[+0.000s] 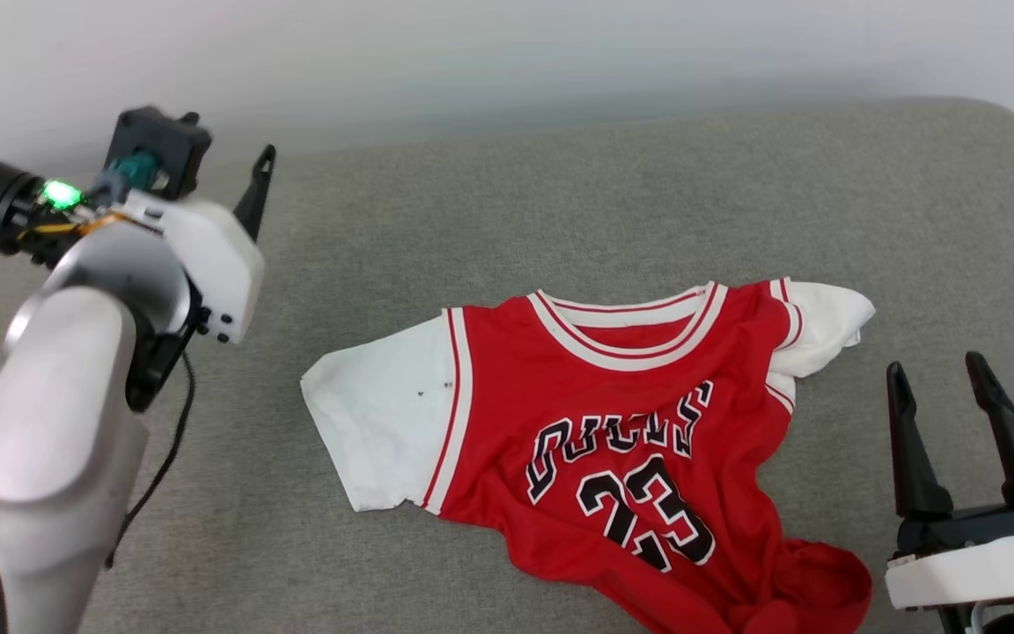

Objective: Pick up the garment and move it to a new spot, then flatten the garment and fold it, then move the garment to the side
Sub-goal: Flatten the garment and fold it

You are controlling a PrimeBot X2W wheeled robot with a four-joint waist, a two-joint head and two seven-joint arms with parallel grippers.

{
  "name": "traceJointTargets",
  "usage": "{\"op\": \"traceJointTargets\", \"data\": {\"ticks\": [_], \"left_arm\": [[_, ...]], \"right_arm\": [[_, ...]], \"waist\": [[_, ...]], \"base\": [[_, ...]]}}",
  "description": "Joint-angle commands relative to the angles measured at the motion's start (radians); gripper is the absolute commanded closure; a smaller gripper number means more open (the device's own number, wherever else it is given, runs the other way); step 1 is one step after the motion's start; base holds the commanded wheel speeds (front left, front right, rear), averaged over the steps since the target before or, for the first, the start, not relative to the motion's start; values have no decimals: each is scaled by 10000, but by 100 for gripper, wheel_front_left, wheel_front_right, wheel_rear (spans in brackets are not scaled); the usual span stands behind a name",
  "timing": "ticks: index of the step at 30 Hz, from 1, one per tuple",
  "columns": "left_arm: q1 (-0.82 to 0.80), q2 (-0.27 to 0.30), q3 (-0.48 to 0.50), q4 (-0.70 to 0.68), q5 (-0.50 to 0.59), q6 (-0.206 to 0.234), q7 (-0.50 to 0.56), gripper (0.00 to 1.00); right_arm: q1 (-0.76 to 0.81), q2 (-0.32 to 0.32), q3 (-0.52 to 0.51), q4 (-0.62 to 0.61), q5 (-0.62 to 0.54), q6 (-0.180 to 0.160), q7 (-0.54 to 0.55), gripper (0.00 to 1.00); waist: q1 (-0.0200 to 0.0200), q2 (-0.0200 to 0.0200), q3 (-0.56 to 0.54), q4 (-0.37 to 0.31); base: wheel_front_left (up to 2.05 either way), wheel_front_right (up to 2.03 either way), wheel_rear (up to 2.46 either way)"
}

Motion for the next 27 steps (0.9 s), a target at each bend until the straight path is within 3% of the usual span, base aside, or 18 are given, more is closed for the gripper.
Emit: {"op": "traceJointTargets", "data": {"ticks": [1,14,21,27], "left_arm": [[-356,191,-266,-3,-350,12,418,0],[-2591,2392,-5205,-572,-4508,6,6708,0],[-3073,2943,-6823,-614,-5589,5,8089,0],[-3198,3235,-8174,-578,-5940,6,8212,0]], "right_arm": [[142,159,-11,-153,-81,-9,41,0],[-199,637,216,-249,-197,-9,-168,0],[-612,658,410,-16,-219,-9,-260,0],[-885,684,559,133,-297,-9,-291,0]], "waist": [[0,-1,145,-91],[0,-1,1354,-729],[0,-1,1946,-1016],[0,-1,2297,-1159]], "base": [[0,0,0],[0,0,0],[0,0,0],[0,0,0]]}}
